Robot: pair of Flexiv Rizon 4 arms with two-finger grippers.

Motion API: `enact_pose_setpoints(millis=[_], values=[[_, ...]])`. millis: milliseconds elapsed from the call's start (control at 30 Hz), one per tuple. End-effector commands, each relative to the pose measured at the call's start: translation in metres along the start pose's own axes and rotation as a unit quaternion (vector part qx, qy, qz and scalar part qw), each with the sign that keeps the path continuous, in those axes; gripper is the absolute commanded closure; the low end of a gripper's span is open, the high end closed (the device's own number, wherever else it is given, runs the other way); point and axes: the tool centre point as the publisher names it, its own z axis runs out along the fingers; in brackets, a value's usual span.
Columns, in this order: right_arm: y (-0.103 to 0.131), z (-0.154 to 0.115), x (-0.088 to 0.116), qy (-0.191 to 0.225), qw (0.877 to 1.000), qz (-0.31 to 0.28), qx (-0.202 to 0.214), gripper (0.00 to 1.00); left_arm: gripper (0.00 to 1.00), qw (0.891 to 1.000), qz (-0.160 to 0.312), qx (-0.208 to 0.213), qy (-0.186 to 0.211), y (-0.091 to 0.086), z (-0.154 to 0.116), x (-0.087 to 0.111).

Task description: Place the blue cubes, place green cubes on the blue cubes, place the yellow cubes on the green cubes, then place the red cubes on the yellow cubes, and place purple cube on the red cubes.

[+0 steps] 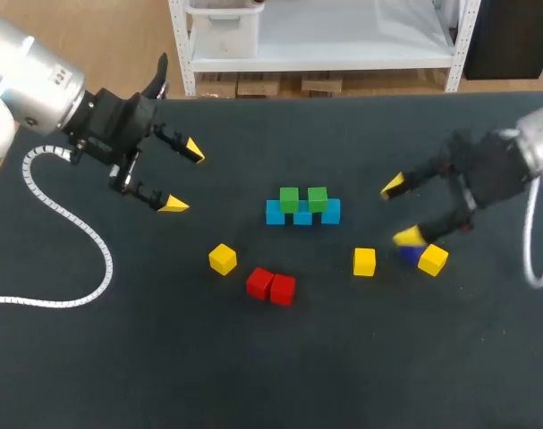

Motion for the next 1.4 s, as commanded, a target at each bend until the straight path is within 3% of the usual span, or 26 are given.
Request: enact_pose_setpoints(millis=[33, 400, 567, 767, 1400], values=[[0.017, 0.03, 0.002, -0.01, 0.999, 0.006, 0.04, 0.0, 0.0, 1.0, 0.001, 0.0, -0.001, 0.0, 0.0, 0.001], [0.038, 0.05, 0.01, -0.001, 0.998, 0.028, 0.05, 0.0, 0.0, 1.0, 0.001, 0.0, -0.001, 0.0, 0.0, 0.001], [0.041, 0.053, 0.015, 0.023, 0.998, 0.034, 0.054, 0.0, 0.0, 1.0, 0.001, 0.0, -0.001, 0.0, 0.0, 0.001], [0.04, 0.055, 0.019, 0.052, 0.997, 0.036, 0.05, 0.0, 0.0, 1.0, 0.001, 0.0, -0.001, 0.0, 0.0, 0.001], [0.033, 0.05, 0.026, 0.089, 0.993, 0.051, 0.061, 0.0, 0.0, 1.0, 0.001, 0.0, -0.001, 0.0, 0.0, 0.001]])
